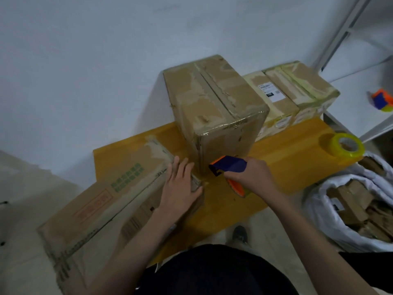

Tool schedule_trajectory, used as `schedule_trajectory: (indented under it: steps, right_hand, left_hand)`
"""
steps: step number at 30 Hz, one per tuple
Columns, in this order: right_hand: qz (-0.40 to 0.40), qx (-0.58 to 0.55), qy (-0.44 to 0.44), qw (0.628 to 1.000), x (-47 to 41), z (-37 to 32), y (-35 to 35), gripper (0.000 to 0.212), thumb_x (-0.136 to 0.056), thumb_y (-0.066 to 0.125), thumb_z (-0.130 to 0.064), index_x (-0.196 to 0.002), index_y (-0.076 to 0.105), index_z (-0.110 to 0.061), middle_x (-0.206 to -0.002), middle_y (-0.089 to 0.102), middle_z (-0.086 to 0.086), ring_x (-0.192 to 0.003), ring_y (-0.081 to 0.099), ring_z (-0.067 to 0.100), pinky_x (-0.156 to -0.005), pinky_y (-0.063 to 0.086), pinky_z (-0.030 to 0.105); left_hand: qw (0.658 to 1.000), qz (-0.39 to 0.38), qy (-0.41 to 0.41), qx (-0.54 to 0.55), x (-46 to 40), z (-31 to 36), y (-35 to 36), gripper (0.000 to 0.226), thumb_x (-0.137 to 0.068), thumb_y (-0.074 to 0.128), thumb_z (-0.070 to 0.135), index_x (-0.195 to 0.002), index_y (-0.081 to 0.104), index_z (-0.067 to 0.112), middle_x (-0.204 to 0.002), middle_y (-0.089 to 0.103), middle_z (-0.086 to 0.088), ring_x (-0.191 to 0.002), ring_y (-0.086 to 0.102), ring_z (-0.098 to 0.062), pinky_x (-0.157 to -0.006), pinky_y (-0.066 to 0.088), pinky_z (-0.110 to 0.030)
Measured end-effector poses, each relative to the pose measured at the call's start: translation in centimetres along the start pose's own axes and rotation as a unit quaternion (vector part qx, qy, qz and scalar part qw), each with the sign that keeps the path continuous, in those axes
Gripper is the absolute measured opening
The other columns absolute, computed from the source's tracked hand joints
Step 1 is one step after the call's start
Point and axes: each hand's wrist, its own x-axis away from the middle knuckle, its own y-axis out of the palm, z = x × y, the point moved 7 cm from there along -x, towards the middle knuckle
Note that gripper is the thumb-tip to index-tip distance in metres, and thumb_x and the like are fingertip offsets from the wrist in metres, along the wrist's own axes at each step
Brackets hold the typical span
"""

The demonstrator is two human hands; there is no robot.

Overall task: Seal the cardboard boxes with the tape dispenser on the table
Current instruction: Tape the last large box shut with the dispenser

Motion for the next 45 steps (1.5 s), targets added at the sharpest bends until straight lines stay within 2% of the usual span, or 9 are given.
schedule_trajectory:
  steps: [4, 8, 13, 19, 25, 31, 35, 38, 45]
  right_hand:
    - [0.038, -0.046, -0.026, 0.998, -0.2, -1.3, 0.0, 0.038, -0.078, 0.078, -0.044, -0.091, 0.06, -0.014, -0.079, 0.059, -0.005, -0.071, 0.056, 0.007, -0.056, 0.046, 0.026]
    - [0.031, -0.085, -0.054, 0.994, 0.5, -2.6, 0.3, 0.042, -0.079, 0.078, -0.048, -0.096, 0.059, -0.015, -0.083, 0.059, -0.003, -0.074, 0.059, 0.012, -0.059, 0.049, 0.031]
    - [-0.009, -0.126, -0.079, 0.989, 1.6, -3.7, 1.7, 0.04, -0.081, 0.079, -0.044, -0.1, 0.058, -0.015, -0.082, 0.061, -0.001, -0.069, 0.061, 0.013, -0.053, 0.046, 0.018]
    - [-0.022, -0.15, -0.079, 0.985, 2.1, -3.7, 2.8, 0.037, -0.082, 0.079, -0.044, -0.099, 0.055, -0.02, -0.083, 0.06, -0.005, -0.066, 0.059, 0.007, -0.052, 0.047, 0.012]
    - [-0.042, -0.183, -0.07, 0.98, 2.5, -3.5, 4.2, 0.041, -0.083, 0.078, -0.044, -0.106, 0.055, -0.02, -0.089, 0.061, -0.005, -0.069, 0.061, 0.007, -0.054, 0.049, 0.013]
    - [-0.046, -0.174, -0.07, 0.981, 2.1, -3.2, 5.2, 0.042, -0.083, 0.077, -0.047, -0.107, 0.054, -0.022, -0.091, 0.061, -0.006, -0.071, 0.061, 0.007, -0.056, 0.049, 0.011]
    - [-0.027, -0.196, -0.076, 0.977, 1.7, -2.9, 4.4, 0.04, -0.083, 0.079, -0.044, -0.106, 0.056, -0.021, -0.087, 0.061, -0.006, -0.071, 0.058, -0.006, -0.053, 0.046, 0.011]
    - [-0.002, -0.203, -0.078, 0.976, 1.3, -2.5, 3.6, 0.038, -0.081, 0.079, -0.047, -0.102, 0.057, -0.024, -0.086, 0.061, -0.006, -0.075, 0.058, 0.001, -0.056, 0.046, 0.013]
    - [0.036, -0.252, -0.075, 0.964, 0.9, -1.9, 1.8, 0.035, -0.081, 0.076, -0.048, -0.101, 0.059, -0.025, -0.087, 0.063, -0.002, -0.074, 0.059, 0.01, -0.059, 0.046, 0.018]
  left_hand:
    - [1.0, -0.013, -0.004, 0.007, 0.2, -0.4, 0.2, 0.082, -0.101, 0.026, 0.065, -0.159, -0.009, 0.02, -0.164, -0.024, -0.001, -0.15, -0.026, -0.018, -0.124, -0.013, -0.039]
    - [0.995, 0.055, -0.064, 0.043, -1.8, -5.6, -2.6, 0.073, -0.101, 0.006, 0.064, -0.161, -0.002, 0.023, -0.167, -0.014, 0.005, -0.152, -0.018, -0.012, -0.122, -0.013, -0.037]
    - [0.998, 0.0, -0.03, -0.061, -6.0, -11.4, -4.2, 0.063, -0.105, 0.014, 0.054, -0.161, 0.001, 0.028, -0.169, -0.001, 0.004, -0.155, -0.002, -0.019, -0.126, 0.003, -0.046]
    - [0.994, -0.084, 0.03, 0.061, -9.2, -13.8, -5.0, 0.046, -0.105, 0.028, 0.049, -0.135, 0.056, 0.029, -0.134, 0.056, 0.006, -0.12, 0.057, -0.022, -0.1, 0.046, -0.045]
    - [0.963, -0.108, -0.04, 0.242, -10.0, -14.8, -4.7, 0.025, -0.105, 0.05, 0.03, -0.126, 0.063, 0.028, -0.13, 0.059, 0.01, -0.126, 0.052, -0.016, -0.102, 0.038, -0.032]
    - [0.964, -0.178, -0.088, 0.176, -10.2, -15.0, -3.8, 0.04, -0.109, 0.031, 0.041, -0.135, 0.053, 0.02, -0.137, 0.055, -0.005, -0.124, 0.051, -0.027, -0.096, 0.037, -0.034]
    - [0.993, -0.105, 0.051, 0.007, -10.3, -13.8, -5.7, 0.043, -0.109, 0.036, 0.034, -0.149, 0.042, 0.022, -0.155, 0.041, -0.002, -0.139, 0.041, -0.027, -0.112, 0.037, -0.046]
    - [0.983, -0.095, 0.154, 0.014, -9.2, -11.3, -5.8, 0.029, -0.106, 0.043, 0.027, -0.129, 0.061, 0.02, -0.13, 0.057, 0.004, -0.12, 0.054, -0.02, -0.098, 0.047, -0.041]
    - [0.986, -0.088, 0.143, -0.002, -8.7, -10.2, -5.3, 0.03, -0.108, 0.04, 0.026, -0.126, 0.064, 0.019, -0.125, 0.059, 0.004, -0.118, 0.054, -0.019, -0.094, 0.049, -0.04]
